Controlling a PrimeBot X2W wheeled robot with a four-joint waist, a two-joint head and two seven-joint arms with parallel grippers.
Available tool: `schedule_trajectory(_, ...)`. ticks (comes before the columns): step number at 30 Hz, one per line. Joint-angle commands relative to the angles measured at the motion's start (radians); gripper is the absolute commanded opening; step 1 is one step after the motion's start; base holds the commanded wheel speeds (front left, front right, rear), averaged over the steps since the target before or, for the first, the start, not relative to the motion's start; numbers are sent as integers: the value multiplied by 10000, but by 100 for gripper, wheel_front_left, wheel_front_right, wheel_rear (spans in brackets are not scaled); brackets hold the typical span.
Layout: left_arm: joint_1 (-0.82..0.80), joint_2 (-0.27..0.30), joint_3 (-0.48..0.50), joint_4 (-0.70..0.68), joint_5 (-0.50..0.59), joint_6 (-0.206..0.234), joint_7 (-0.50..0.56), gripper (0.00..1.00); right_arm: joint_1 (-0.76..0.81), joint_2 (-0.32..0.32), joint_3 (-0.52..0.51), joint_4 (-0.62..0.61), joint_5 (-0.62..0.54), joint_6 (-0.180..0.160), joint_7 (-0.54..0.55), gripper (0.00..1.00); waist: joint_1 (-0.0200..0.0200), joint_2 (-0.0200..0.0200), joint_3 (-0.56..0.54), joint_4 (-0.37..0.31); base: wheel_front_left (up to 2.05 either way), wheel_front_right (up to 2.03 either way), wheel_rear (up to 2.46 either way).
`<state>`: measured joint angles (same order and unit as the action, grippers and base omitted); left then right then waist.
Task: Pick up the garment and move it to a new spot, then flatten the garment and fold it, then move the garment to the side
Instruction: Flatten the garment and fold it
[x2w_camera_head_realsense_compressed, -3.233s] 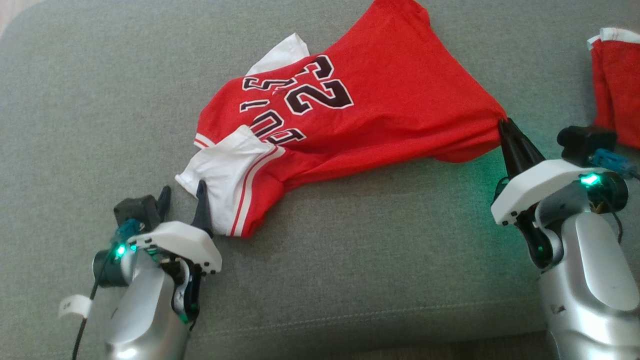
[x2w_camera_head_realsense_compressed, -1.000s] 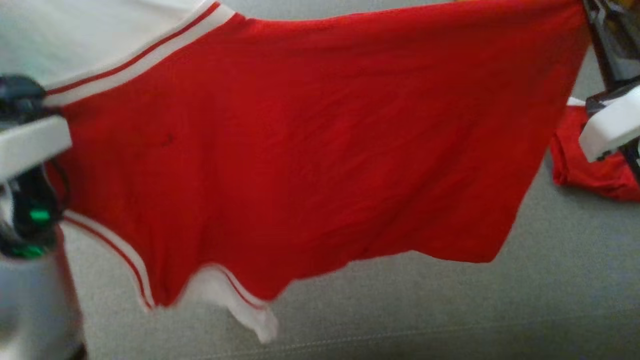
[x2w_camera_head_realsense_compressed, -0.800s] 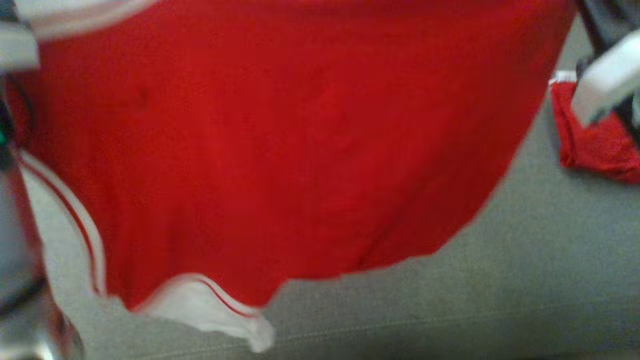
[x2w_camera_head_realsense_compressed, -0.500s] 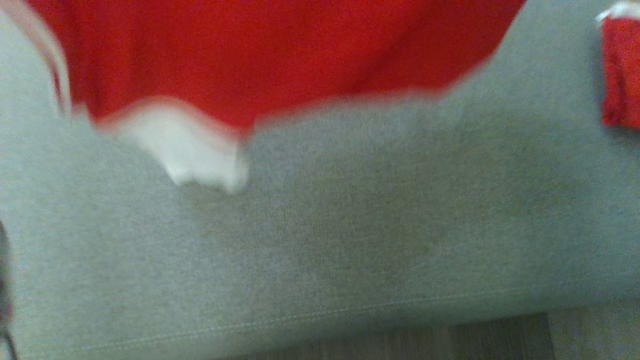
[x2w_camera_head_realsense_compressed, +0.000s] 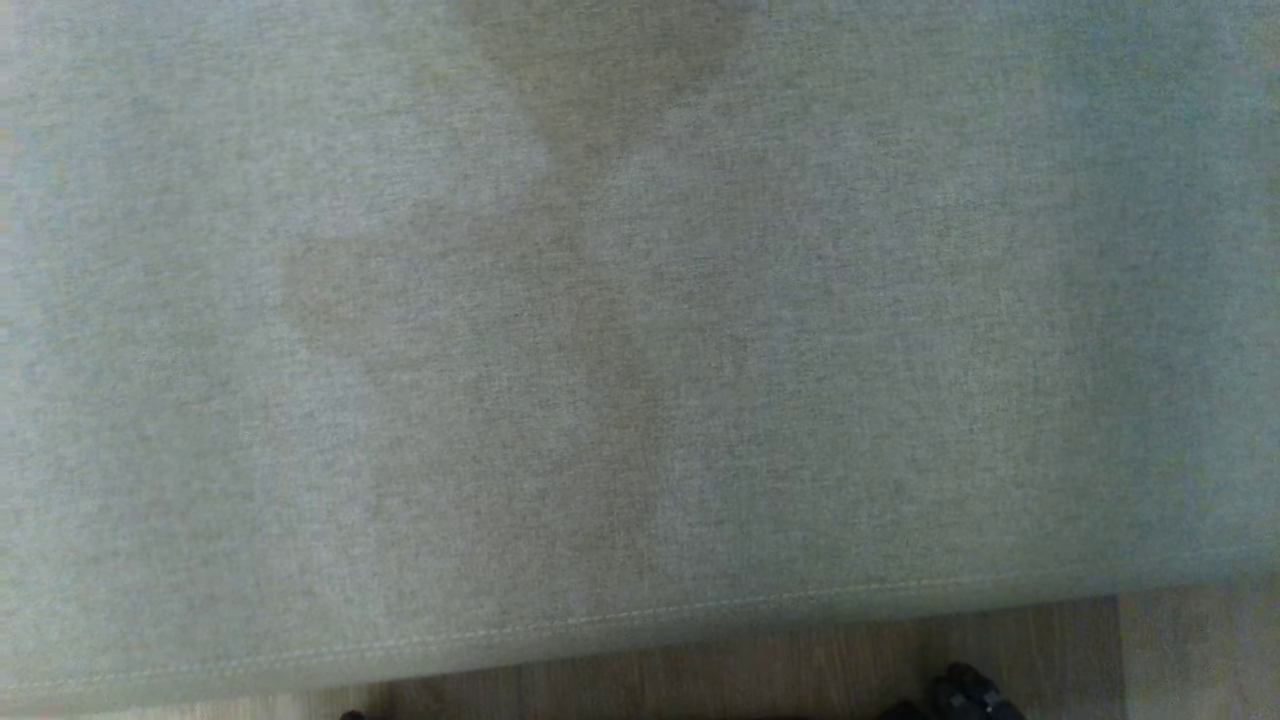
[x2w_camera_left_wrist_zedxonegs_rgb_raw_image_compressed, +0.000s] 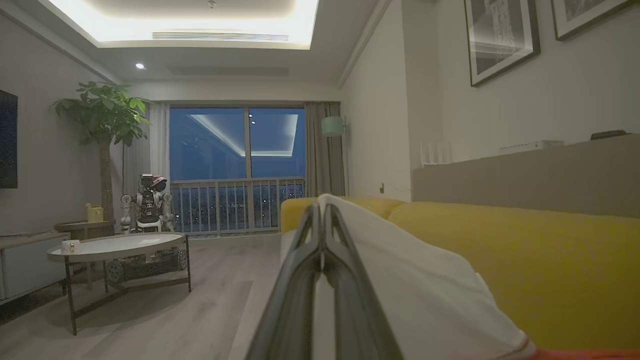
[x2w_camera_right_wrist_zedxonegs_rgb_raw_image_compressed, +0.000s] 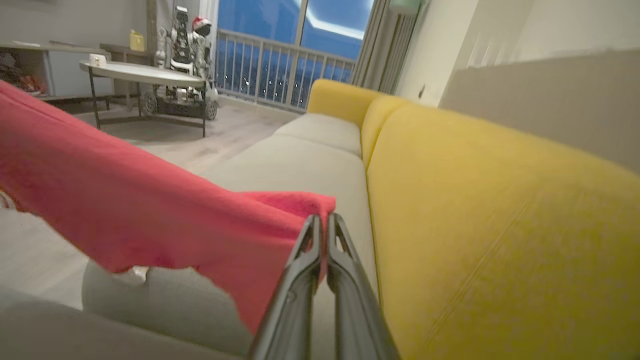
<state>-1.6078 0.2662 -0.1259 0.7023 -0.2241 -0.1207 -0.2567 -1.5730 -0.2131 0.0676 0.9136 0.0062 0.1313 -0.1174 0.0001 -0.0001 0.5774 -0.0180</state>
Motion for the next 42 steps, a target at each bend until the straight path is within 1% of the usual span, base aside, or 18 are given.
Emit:
schedule_trajectory(1,148,425,-110,-521,47,-40,-43,0,115,160,-52,32,93,-6,-234,0,-1,1,-86,107,0,0,0)
schedule_trajectory(4,1360,460,-455,-988,78,-78,-47,0,825,213,56,842,423,-6,-573,0,-1,1,-304,278,0,0,0)
schedule_trajectory(5,1839,571,-659,-1212,243,-84,-47,0,1093,209,132,1087,519,-6,-642,0,-1,1,-402,334,0,0,0)
schedule_trajectory(7,2943,1002,-1381,-1864,940,-91,-48,0,1647,177,427,1516,592,-6,-769,0,-1,1,-619,421,0,0,0)
schedule_trajectory(10,4806,1187,-1812,-2395,1072,-95,-49,0,2567,152,915,2190,847,-6,-790,0,-1,1,-1137,571,0,0,0)
schedule_trajectory(15,7372,1445,-2479,-2800,1040,-97,-50,0,3934,-69,1644,2902,1425,-6,-732,0,-1,1,-2165,813,0,0,0)
schedule_trajectory(20,9043,1870,-3223,-2806,796,-98,-50,0,4994,-251,2464,3145,1948,-6,-415,0,-1,1,-3065,879,0,0,0)
schedule_trajectory(24,9788,2150,-3899,-2910,501,-98,-50,0,5659,-473,3028,3086,2459,-6,-186,0,-1,1,-3523,955,0,0,0)
schedule_trajectory(26,10050,2119,-4202,-2964,249,-99,-50,0,6092,-662,3387,2969,2668,-6,-167,0,-1,1,-3815,1065,0,0,0)
schedule_trajectory(28,10286,2225,-4524,-2941,69,-99,-49,0,6531,-811,3786,2825,2913,-6,-22,0,-1,1,-4092,1075,0,0,0)
schedule_trajectory(34,10917,2857,-5203,-3087,-529,-99,233,0,7373,-1130,4835,1938,3982,-6,599,0,-1,1,-4642,901,0,0,0)
schedule_trajectory(35,10917,2857,-5203,-3087,-529,-99,233,0,7373,-1130,4835,1938,3982,-6,599,0,-1,1,-4642,901,0,0,0)
schedule_trajectory(36,11050,2968,-5337,-3171,-657,-99,328,0,7553,-1193,5079,1738,4178,-6,772,0,-1,1,-4730,871,0,0,0)
schedule_trajectory(42,11852,3697,-6001,-3945,-1527,-99,1141,0,8446,-1923,6327,463,5468,-6,1838,0,-1,1,-5160,706,0,0,0)
